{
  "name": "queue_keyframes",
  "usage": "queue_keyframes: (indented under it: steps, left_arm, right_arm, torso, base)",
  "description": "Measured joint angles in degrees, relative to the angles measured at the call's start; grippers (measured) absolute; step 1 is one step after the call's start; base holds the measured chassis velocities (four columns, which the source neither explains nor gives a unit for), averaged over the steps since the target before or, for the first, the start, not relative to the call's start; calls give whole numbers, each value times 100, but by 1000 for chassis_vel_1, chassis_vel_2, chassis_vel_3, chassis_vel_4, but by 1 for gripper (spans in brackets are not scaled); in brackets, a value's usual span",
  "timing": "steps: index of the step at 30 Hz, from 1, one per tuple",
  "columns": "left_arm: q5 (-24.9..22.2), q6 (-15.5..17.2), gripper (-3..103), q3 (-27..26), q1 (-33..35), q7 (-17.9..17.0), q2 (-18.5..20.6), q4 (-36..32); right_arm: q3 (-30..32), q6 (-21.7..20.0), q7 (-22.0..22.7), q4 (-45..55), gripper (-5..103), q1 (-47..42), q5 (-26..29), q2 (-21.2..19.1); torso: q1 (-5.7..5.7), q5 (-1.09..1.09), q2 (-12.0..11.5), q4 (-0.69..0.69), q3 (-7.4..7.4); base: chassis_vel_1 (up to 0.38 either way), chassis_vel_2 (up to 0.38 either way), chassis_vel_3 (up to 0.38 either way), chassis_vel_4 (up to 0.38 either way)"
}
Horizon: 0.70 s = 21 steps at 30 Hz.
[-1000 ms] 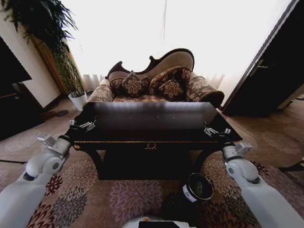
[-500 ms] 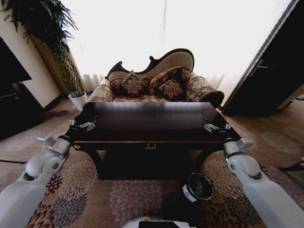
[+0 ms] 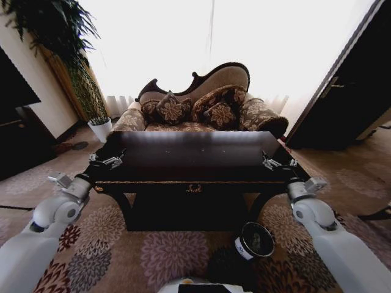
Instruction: Move to the front of the table and place the trash on the table into the trash bin.
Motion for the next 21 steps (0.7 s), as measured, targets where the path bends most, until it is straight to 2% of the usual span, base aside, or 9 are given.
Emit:
queue_keyframes:
  steps: [21]
  left_arm:
    - [0, 0, 100, 0, 0, 0, 0, 0]
  right_arm:
    - [6, 7, -2, 2, 100, -6, -5, 6]
  torso:
    - [0, 0, 0, 0, 0]
  base:
    - [21, -21, -22, 21]
